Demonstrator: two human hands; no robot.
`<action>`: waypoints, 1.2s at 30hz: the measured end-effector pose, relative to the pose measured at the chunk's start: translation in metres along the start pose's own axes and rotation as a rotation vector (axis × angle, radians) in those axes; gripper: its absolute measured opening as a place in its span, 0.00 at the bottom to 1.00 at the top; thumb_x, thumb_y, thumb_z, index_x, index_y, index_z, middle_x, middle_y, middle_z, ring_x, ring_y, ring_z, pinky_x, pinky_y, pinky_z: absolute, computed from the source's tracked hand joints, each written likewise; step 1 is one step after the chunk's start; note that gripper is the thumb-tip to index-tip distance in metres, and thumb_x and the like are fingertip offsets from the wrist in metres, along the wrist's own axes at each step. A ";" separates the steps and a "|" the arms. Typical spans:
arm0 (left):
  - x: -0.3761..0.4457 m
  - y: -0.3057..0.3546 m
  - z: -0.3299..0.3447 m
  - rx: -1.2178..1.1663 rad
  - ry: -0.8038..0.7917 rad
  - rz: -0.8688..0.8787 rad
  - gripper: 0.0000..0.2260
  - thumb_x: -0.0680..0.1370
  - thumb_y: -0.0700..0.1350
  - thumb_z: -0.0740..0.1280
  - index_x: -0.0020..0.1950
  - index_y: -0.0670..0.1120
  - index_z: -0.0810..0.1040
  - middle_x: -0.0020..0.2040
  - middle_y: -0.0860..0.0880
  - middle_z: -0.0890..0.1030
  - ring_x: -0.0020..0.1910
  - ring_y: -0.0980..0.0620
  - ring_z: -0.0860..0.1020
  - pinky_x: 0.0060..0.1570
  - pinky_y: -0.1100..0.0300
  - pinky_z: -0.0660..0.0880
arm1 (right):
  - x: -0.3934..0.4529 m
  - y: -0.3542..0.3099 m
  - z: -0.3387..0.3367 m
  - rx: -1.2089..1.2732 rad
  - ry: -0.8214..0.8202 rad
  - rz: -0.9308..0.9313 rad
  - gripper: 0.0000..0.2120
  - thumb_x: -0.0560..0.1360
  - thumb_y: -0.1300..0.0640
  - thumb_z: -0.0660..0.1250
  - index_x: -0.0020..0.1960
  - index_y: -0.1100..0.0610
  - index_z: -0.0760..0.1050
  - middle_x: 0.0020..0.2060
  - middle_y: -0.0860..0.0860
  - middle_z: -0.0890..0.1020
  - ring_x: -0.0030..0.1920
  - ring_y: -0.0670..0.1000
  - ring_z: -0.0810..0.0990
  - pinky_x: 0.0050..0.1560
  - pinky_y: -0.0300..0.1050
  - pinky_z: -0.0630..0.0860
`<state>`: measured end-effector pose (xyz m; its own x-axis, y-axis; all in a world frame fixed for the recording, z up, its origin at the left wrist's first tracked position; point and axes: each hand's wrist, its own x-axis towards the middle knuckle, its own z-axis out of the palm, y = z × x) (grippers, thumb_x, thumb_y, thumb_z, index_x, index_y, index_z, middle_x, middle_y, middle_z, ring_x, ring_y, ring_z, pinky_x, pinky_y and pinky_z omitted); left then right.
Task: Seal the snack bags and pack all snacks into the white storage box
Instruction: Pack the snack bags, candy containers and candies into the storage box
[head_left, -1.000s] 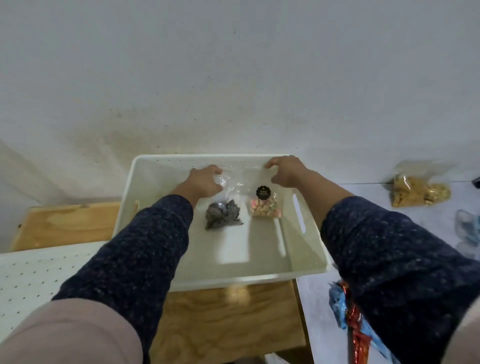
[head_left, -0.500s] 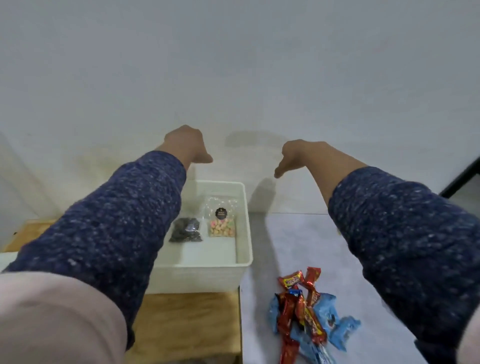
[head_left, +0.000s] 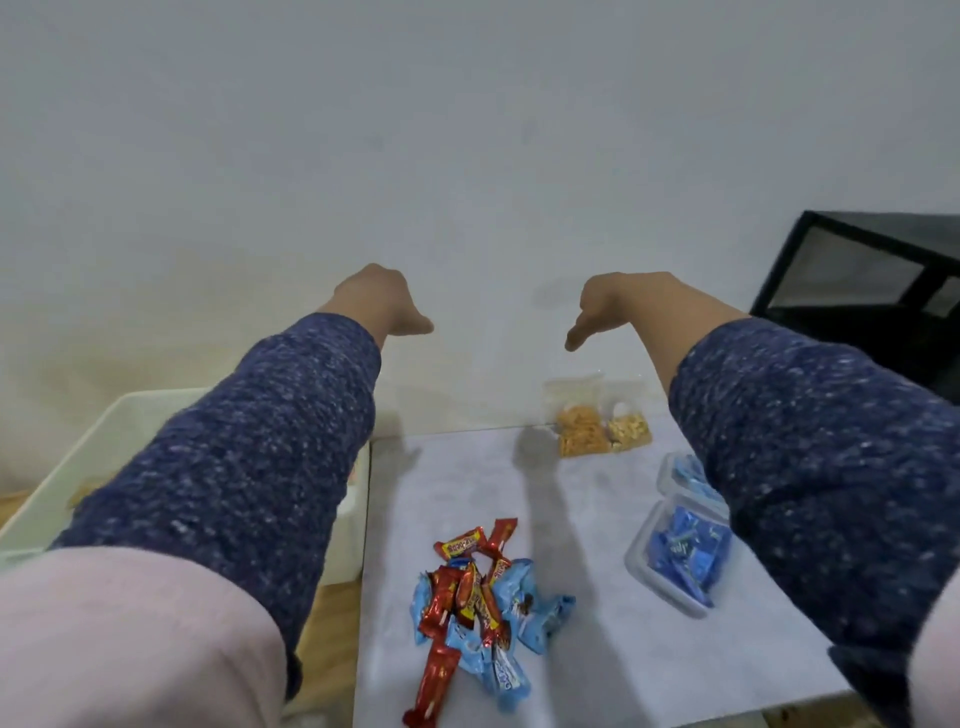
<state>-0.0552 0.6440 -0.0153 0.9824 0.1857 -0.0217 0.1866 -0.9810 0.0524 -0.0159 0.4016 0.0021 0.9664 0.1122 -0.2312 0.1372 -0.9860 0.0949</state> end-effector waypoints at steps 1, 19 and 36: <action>-0.001 0.011 -0.001 -0.003 -0.001 0.019 0.26 0.74 0.59 0.66 0.60 0.39 0.74 0.54 0.42 0.75 0.54 0.43 0.75 0.45 0.55 0.71 | -0.003 0.009 0.000 0.009 0.006 0.017 0.34 0.67 0.39 0.71 0.65 0.59 0.71 0.64 0.54 0.75 0.61 0.59 0.75 0.61 0.56 0.73; 0.074 0.185 0.111 -0.077 -0.253 0.088 0.28 0.75 0.59 0.66 0.65 0.39 0.71 0.63 0.42 0.74 0.60 0.43 0.75 0.47 0.56 0.69 | 0.085 0.161 0.082 0.067 -0.115 0.124 0.37 0.67 0.40 0.71 0.70 0.56 0.67 0.68 0.53 0.71 0.67 0.58 0.71 0.67 0.56 0.69; 0.168 0.277 0.318 -0.656 -0.345 -0.163 0.26 0.75 0.48 0.68 0.71 0.52 0.64 0.62 0.38 0.67 0.52 0.40 0.75 0.46 0.59 0.70 | 0.273 0.219 0.253 0.395 -0.267 -0.273 0.25 0.74 0.50 0.69 0.69 0.52 0.70 0.71 0.50 0.69 0.69 0.53 0.69 0.66 0.43 0.63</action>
<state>0.1581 0.3859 -0.3225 0.9025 0.1914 -0.3858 0.4036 -0.6882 0.6029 0.2226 0.1849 -0.2849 0.8113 0.3864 -0.4387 0.2340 -0.9023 -0.3620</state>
